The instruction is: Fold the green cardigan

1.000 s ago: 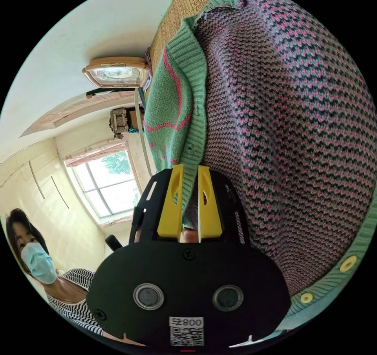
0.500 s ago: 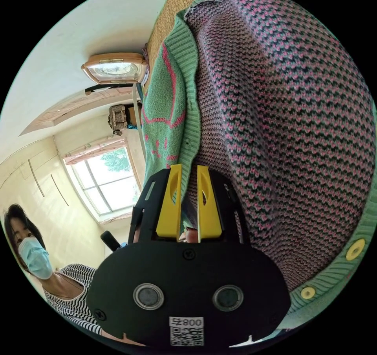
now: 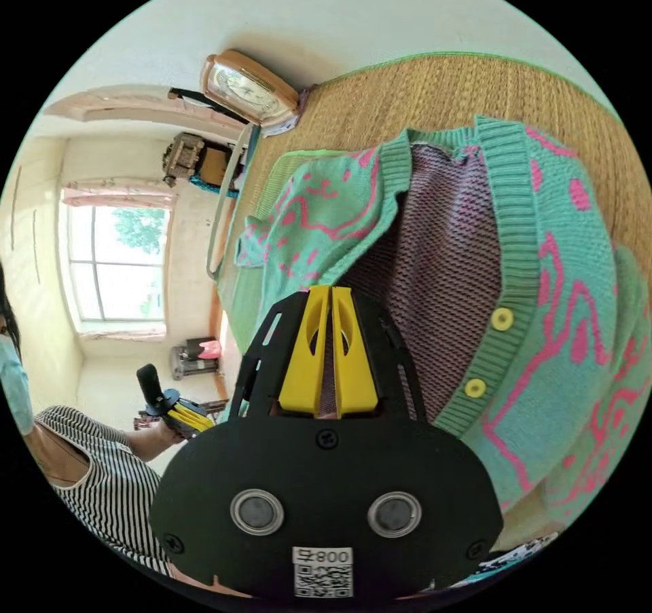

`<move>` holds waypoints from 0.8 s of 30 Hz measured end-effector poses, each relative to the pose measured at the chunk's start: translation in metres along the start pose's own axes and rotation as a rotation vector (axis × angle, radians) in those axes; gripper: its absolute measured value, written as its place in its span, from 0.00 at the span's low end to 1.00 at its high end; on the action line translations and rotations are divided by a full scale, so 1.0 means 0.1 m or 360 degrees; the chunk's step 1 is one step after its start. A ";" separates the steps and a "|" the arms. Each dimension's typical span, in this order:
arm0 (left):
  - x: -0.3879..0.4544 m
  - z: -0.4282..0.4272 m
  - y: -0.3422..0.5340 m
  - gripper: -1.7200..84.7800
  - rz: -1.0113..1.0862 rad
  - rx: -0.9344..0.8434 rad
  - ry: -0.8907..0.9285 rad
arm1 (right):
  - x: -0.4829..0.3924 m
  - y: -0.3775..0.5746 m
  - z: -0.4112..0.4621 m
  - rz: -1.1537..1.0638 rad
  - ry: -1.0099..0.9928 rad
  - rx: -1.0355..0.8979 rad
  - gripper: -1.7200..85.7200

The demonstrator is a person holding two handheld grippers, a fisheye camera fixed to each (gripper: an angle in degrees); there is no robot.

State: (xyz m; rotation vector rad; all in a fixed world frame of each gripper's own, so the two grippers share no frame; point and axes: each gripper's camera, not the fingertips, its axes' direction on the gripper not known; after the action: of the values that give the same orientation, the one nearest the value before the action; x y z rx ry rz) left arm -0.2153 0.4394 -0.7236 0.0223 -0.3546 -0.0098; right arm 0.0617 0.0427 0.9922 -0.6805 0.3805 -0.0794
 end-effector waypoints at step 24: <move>-0.52 -0.15 -0.70 0.10 -0.0428 0.0332 -0.0569 | -0.13 0.31 0.12 0.0055 0.0287 0.0033 0.02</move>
State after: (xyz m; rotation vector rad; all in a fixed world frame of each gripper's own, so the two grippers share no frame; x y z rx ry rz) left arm -0.2591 0.3701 -0.7569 0.2774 -0.7071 -0.2453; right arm 0.0521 0.0762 0.9857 -0.6482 0.5636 -0.1123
